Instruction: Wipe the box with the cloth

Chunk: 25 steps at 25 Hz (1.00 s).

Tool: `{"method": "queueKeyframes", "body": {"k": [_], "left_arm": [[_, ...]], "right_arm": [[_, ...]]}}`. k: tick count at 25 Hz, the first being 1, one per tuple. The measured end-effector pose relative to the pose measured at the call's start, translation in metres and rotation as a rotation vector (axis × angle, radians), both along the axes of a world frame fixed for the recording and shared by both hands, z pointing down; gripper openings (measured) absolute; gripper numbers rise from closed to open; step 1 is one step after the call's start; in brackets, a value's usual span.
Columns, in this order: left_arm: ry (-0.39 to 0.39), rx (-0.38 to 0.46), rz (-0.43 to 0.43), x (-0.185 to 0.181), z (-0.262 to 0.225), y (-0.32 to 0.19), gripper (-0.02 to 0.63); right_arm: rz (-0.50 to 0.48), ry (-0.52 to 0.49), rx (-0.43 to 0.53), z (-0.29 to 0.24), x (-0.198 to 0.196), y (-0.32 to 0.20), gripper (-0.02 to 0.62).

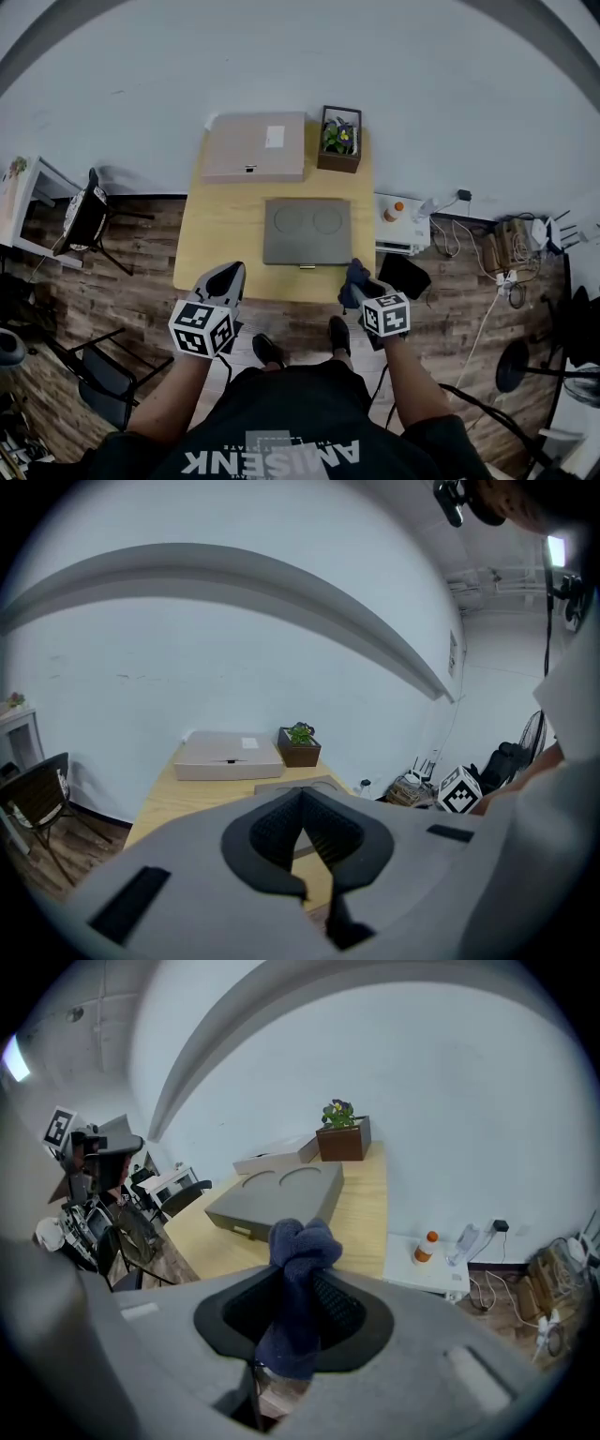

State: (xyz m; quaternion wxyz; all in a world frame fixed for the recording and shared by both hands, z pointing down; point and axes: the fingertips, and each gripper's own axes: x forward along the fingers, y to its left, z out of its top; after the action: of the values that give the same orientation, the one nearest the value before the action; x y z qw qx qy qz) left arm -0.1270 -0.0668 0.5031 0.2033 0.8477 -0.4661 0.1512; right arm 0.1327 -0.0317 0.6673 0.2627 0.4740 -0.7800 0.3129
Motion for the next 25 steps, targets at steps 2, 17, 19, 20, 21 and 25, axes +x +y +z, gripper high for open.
{"method": "queueKeyframes", "body": {"k": [2, 17, 19, 20, 21, 25], "left_arm": [[0.015, 0.002, 0.003, -0.004, 0.003, -0.002, 0.002], [0.022, 0.004, -0.014, -0.072, 0.007, 0.006, 0.002], [0.014, 0.003, -0.029, -0.085, 0.007, 0.01, 0.002], [0.008, 0.002, -0.037, -0.092, 0.007, 0.012, 0.002], [0.004, 0.0, -0.046, -0.098, 0.008, 0.014, 0.002], [-0.007, -0.005, -0.083, -0.117, 0.01, 0.023, 0.002]], "right_arm": [[-0.016, 0.0, 0.014, -0.009, -0.012, 0.007, 0.1], [-0.239, -0.098, 0.001, -0.013, -0.195, 0.006, 0.1], [-0.242, -0.108, -0.013, -0.004, -0.212, 0.001, 0.1], [-0.244, -0.11, -0.019, 0.0, -0.219, -0.002, 0.1], [-0.244, -0.111, -0.023, 0.004, -0.225, -0.004, 0.1], [-0.206, -0.121, -0.044, 0.016, -0.237, -0.016, 0.1]]}}
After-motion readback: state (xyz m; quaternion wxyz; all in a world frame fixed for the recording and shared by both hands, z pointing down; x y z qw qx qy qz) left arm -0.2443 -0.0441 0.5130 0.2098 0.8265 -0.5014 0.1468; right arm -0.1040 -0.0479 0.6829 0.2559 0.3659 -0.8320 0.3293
